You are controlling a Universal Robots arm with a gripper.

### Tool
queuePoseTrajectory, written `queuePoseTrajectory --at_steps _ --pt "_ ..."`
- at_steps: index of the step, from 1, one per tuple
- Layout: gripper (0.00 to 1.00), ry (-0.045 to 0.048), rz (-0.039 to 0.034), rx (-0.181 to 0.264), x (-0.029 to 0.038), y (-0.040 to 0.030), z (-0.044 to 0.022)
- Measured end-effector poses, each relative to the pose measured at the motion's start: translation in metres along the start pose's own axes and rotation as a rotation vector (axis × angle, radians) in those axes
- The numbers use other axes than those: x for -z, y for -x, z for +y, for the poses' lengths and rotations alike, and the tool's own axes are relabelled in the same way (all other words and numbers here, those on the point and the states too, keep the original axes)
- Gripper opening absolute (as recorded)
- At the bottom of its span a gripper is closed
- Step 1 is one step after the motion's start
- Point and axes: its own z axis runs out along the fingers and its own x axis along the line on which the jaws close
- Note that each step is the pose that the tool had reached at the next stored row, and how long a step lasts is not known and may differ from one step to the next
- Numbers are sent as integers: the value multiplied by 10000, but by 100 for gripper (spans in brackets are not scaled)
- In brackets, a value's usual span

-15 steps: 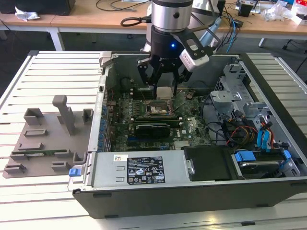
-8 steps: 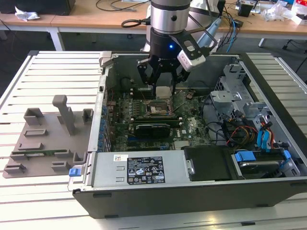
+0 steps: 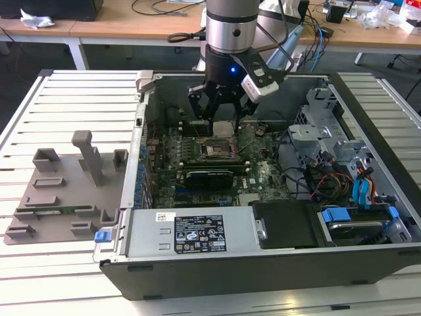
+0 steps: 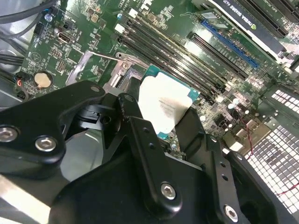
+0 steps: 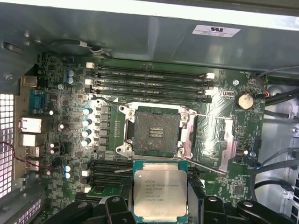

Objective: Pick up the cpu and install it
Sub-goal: 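Pick up the cpu and move it towards the insertion slot, then place the cpu into insertion slot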

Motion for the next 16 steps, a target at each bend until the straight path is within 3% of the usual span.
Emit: queuePoseTrajectory --at_steps 14,16 --pt "55 3 -2 -1 -4 0 1" --pt "55 -1 12 -218 -4 0 0"
